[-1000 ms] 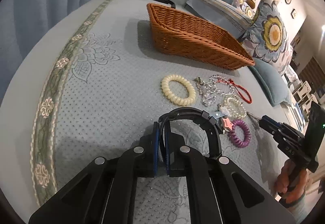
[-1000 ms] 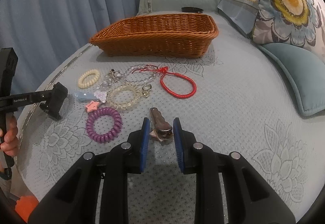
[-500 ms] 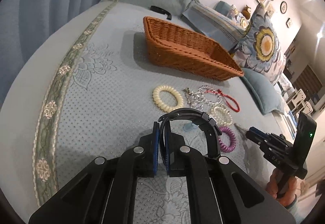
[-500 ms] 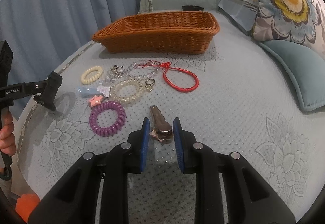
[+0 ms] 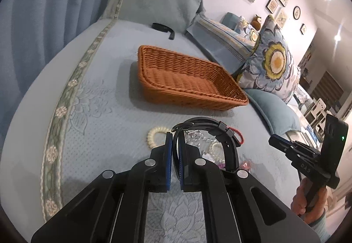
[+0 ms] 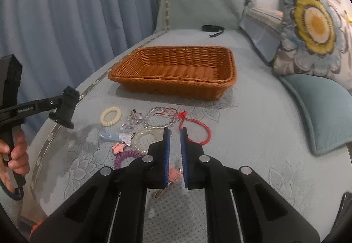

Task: Organize jewelry
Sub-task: 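Carry the watch and keys into the basket with both tools and release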

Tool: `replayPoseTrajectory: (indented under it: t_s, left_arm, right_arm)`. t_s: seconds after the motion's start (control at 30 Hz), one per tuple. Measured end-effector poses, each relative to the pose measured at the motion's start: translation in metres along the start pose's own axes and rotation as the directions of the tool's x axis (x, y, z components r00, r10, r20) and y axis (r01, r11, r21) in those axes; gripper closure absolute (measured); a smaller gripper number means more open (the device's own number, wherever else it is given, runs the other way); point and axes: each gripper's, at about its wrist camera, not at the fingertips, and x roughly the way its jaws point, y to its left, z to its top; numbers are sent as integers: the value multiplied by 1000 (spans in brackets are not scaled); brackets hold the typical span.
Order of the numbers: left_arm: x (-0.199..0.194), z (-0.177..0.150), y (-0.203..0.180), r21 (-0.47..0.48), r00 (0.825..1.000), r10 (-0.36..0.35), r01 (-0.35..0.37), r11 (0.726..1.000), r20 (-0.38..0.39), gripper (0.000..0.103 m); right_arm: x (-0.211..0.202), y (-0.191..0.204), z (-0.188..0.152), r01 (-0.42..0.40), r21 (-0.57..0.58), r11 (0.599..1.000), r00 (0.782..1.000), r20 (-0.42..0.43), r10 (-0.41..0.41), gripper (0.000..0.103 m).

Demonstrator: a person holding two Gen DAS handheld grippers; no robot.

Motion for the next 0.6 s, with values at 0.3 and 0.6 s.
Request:
replayPoseTrajectory:
  t_s: [0.3,0.6]
  left_arm:
    - [8,-15,7,-27,1000,-10,9,1000,-21,100]
    - [13,-23,7,-19,999,-12,12,1000,-44,99]
  right_arm:
    - [13,-17,-47,-45,136,990,994,-96,58,58]
    - [47,28,-59,117,-27,993,983,-138,-119,76]
